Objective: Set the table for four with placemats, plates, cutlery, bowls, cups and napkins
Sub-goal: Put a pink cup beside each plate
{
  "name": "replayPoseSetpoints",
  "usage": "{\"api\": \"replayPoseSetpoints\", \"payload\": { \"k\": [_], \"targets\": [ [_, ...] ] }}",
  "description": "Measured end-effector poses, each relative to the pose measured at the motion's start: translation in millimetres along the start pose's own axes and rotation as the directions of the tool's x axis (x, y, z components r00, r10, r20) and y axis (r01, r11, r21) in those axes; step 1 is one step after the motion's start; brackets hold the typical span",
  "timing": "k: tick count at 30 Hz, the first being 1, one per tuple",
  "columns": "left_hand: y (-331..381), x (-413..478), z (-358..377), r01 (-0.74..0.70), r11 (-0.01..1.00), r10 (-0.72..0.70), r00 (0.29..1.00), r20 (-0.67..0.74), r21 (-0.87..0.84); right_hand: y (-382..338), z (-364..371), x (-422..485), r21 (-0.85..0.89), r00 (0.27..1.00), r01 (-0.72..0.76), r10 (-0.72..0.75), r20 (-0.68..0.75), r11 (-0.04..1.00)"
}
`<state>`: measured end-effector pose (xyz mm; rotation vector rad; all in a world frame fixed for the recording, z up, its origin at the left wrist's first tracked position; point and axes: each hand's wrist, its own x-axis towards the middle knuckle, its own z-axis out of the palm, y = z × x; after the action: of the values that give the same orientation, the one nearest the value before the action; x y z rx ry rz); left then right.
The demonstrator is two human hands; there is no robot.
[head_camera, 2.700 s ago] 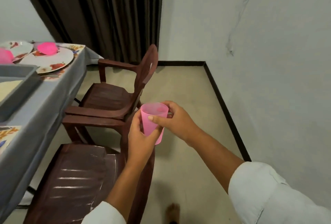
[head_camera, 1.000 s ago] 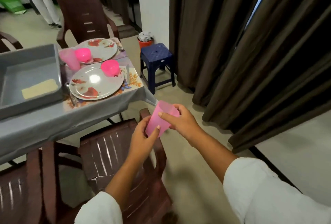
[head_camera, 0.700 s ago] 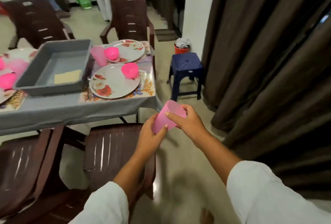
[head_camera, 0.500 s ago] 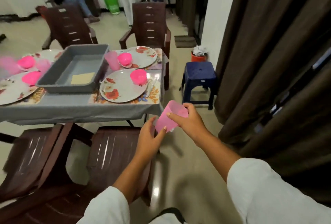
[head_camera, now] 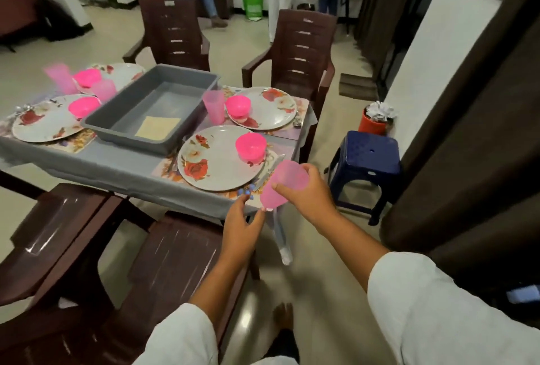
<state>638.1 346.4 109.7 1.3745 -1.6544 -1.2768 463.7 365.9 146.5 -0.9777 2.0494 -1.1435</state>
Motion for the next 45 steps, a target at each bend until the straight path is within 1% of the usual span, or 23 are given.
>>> {"api": "replayPoseSetpoints", "payload": {
  "k": [3, 5, 10, 13, 18, 21, 23, 27, 32, 35, 39, 45],
  "targets": [
    [0, 45, 12, 0.045, 0.999, -0.045, 0.998, -0.043, -0.005, -8, -2, 50, -0.057, 0.999, -0.013, 0.015, 0.044, 0.998],
    [6, 73, 17, 0.062, 0.998, -0.061, 0.997, -0.047, 0.014, -17, -3, 85, -0.104, 0.999, 0.007, -0.001, 0.055, 0.995],
    [18, 122, 28, 0.063, 0.986, -0.056, 0.997, -0.05, 0.152, -35, -4, 154, -0.216, 0.998, 0.042, -0.032, 0.051, 0.975],
    [22, 143, 38, 0.077, 0.982, -0.067, 0.996, -0.067, 0.174, -39, 0, 192, -0.311, 0.994, 0.076, -0.048, 0.098, 0.947],
    [29, 166, 51, 0.108, 0.977, -0.078, 0.984, -0.161, 0.182, -42, 10, 252, -0.398, 0.982, 0.124, -0.054, 0.183, 0.909],
    [27, 179, 59, 0.171, 0.962, -0.128, 0.971, -0.204, 0.212, -40, 18, 285, -0.429, 0.963, 0.182, -0.072, 0.259, 0.885],
    [28, 188, 66, 0.231, 0.949, -0.174, 0.951, -0.254, 0.216, -37, 22, 304, -0.427, 0.941, 0.231, -0.09, 0.325, 0.874],
    [43, 201, 83, 0.314, 0.936, -0.243, 0.903, -0.355, 0.157, -33, 29, 339, -0.435, 0.89, 0.306, -0.092, 0.447, 0.847],
    [50, 209, 104, 0.42, 0.901, -0.337, 0.835, -0.435, 0.108, -23, 32, 371, -0.428, 0.821, 0.361, -0.066, 0.566, 0.829],
    [49, 212, 115, 0.482, 0.871, -0.382, 0.781, -0.495, 0.089, -19, 34, 380, -0.422, 0.792, 0.398, -0.073, 0.607, 0.814],
    [51, 216, 126, 0.533, 0.843, -0.417, 0.735, -0.535, 0.076, -18, 37, 385, -0.416, 0.761, 0.448, -0.094, 0.642, 0.791],
    [62, 224, 133, 0.524, 0.847, -0.392, 0.724, -0.567, 0.084, -20, 35, 391, -0.429, 0.74, 0.473, -0.083, 0.667, 0.77]
  ]
}}
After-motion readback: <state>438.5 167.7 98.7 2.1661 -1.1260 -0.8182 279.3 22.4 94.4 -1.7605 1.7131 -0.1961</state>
